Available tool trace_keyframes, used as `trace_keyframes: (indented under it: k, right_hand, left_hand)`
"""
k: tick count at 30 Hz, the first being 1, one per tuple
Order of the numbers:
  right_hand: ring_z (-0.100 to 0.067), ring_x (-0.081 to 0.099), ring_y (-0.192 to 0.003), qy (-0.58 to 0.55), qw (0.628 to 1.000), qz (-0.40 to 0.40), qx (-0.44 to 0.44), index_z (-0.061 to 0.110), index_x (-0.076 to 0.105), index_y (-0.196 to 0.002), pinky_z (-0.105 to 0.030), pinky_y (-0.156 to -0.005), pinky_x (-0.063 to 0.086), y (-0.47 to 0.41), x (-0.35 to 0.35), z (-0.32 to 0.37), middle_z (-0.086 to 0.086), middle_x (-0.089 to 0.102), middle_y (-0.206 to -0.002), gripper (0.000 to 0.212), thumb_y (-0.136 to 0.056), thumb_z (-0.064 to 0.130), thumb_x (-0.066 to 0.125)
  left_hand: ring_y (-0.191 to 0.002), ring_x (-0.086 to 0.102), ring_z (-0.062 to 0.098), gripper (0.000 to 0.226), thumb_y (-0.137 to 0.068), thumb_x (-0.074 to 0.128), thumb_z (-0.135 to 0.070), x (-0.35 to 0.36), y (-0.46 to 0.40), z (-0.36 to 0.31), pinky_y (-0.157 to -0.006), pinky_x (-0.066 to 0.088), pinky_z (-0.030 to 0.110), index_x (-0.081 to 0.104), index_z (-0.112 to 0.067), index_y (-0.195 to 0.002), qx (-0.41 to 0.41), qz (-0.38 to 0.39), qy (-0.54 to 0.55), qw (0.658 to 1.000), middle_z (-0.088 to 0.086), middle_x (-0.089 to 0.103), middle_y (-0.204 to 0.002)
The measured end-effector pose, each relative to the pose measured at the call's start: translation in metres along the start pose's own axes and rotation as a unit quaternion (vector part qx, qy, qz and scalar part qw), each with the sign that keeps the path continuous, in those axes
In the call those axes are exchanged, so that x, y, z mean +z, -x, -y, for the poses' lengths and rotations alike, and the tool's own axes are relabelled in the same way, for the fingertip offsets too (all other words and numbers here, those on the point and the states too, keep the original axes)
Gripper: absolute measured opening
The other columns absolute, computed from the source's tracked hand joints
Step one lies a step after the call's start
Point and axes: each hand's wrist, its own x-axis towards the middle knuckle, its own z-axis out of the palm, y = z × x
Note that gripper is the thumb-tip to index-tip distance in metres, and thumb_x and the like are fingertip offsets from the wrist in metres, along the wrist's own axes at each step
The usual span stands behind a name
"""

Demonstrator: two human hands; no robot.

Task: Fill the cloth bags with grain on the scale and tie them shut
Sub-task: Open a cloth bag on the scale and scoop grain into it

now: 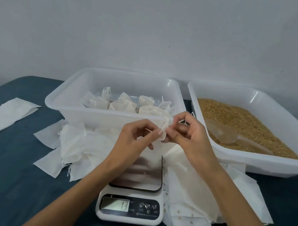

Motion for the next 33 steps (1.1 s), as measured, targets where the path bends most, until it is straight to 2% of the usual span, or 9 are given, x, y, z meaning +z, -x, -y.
trace_keyframes:
  k: [4, 7, 12, 15, 17, 20, 24, 28, 33]
  right_hand:
    - [-0.012, 0.069, -0.077, 0.175, 0.981, -0.044, -0.065, 0.013, 0.070, -0.089, -0.023, -0.075, 0.055, 0.002, 0.003, -0.005, 0.007, 0.070, -0.085, 0.023, -0.096, -0.004, 0.055]
    - [-0.008, 0.068, -0.083, 0.253, 0.961, -0.064, -0.088, 0.023, 0.077, -0.093, -0.023, -0.077, 0.055, 0.005, 0.008, -0.009, 0.016, 0.071, -0.088, 0.029, -0.094, 0.001, 0.058]
    - [-0.010, 0.066, -0.077, 0.149, 0.988, -0.026, -0.017, 0.033, 0.075, -0.084, -0.025, -0.071, 0.053, 0.004, 0.011, -0.004, 0.010, 0.071, -0.084, 0.018, -0.093, 0.046, 0.066]
    - [-0.009, 0.056, -0.065, 0.122, 0.990, -0.052, -0.036, 0.015, 0.075, -0.084, -0.022, -0.063, 0.047, 0.002, 0.007, -0.004, 0.001, 0.064, -0.070, 0.017, -0.094, 0.028, 0.070]
    - [-0.006, 0.051, -0.063, 0.062, 0.995, -0.076, -0.018, 0.010, 0.074, -0.086, -0.016, -0.062, 0.045, 0.002, 0.003, -0.003, 0.003, 0.057, -0.066, 0.018, -0.097, 0.022, 0.066]
    - [-0.013, 0.044, -0.067, 0.008, 0.995, -0.095, 0.018, 0.013, 0.074, -0.088, -0.021, -0.064, 0.041, 0.001, 0.000, 0.000, -0.003, 0.049, -0.070, 0.020, -0.099, 0.027, 0.064]
    - [-0.002, 0.051, -0.059, 0.070, 0.990, -0.119, -0.026, 0.019, 0.069, -0.074, -0.013, -0.061, 0.040, 0.000, 0.001, -0.001, 0.016, 0.057, -0.066, 0.021, -0.095, 0.022, 0.068]
    - [-0.011, 0.056, -0.069, 0.198, 0.955, -0.207, -0.077, 0.016, 0.070, -0.081, -0.022, -0.066, 0.047, 0.001, -0.002, -0.008, 0.005, 0.059, -0.093, 0.012, -0.088, 0.021, 0.078]
    - [-0.009, 0.048, -0.050, 0.162, 0.966, -0.174, -0.098, 0.021, 0.069, -0.085, -0.018, -0.052, 0.039, 0.003, 0.000, -0.005, 0.016, 0.063, -0.072, 0.010, -0.092, 0.026, 0.074]
  left_hand:
    - [-0.068, 0.061, 0.015, 0.017, -0.099, 0.065, -0.002, 0.001, 0.000, 0.001, -0.067, 0.054, 0.026, 0.069, -0.004, -0.083, -0.006, -0.055, 0.016, 0.998, 0.000, 0.064, -0.072]
    - [-0.068, 0.060, 0.014, 0.017, -0.099, 0.067, -0.006, 0.001, 0.002, 0.002, -0.067, 0.052, 0.025, 0.070, -0.010, -0.083, 0.024, -0.067, -0.007, 0.997, -0.001, 0.066, -0.076]
    - [-0.095, 0.064, 0.021, 0.006, -0.096, 0.074, -0.021, 0.005, 0.005, 0.003, -0.082, 0.052, 0.030, 0.079, -0.022, -0.093, 0.091, -0.026, -0.111, 0.989, -0.004, 0.064, -0.099]
    - [-0.122, 0.057, 0.019, 0.008, -0.093, 0.075, -0.025, 0.005, 0.006, 0.004, -0.099, 0.049, 0.034, 0.082, -0.023, -0.097, 0.078, -0.045, -0.125, 0.988, -0.004, 0.059, -0.121]
    - [-0.133, 0.053, 0.012, 0.011, -0.092, 0.074, -0.028, 0.003, 0.006, 0.000, -0.100, 0.049, 0.028, 0.082, -0.022, -0.094, 0.044, -0.065, -0.078, 0.994, -0.006, 0.057, -0.134]
    - [-0.119, 0.065, 0.011, 0.004, -0.089, 0.078, -0.021, 0.001, 0.003, -0.005, -0.089, 0.052, 0.018, 0.076, -0.018, -0.086, -0.014, -0.070, 0.012, 0.997, -0.001, 0.067, -0.128]
    - [-0.081, 0.066, 0.014, 0.019, -0.089, 0.076, 0.002, 0.000, 0.004, -0.003, -0.076, 0.055, 0.024, 0.068, -0.015, -0.084, -0.036, -0.056, 0.072, 0.995, 0.000, 0.067, -0.086]
    - [-0.076, 0.066, 0.005, 0.022, -0.086, 0.074, 0.011, 0.000, 0.002, -0.005, -0.070, 0.053, 0.014, 0.074, -0.011, -0.089, -0.027, -0.069, 0.076, 0.994, -0.010, 0.071, -0.081]
    - [-0.080, 0.068, 0.005, 0.023, -0.087, 0.074, 0.009, 0.002, 0.003, -0.004, -0.070, 0.053, 0.013, 0.077, -0.010, -0.101, -0.022, -0.062, 0.079, 0.995, -0.006, 0.074, -0.084]
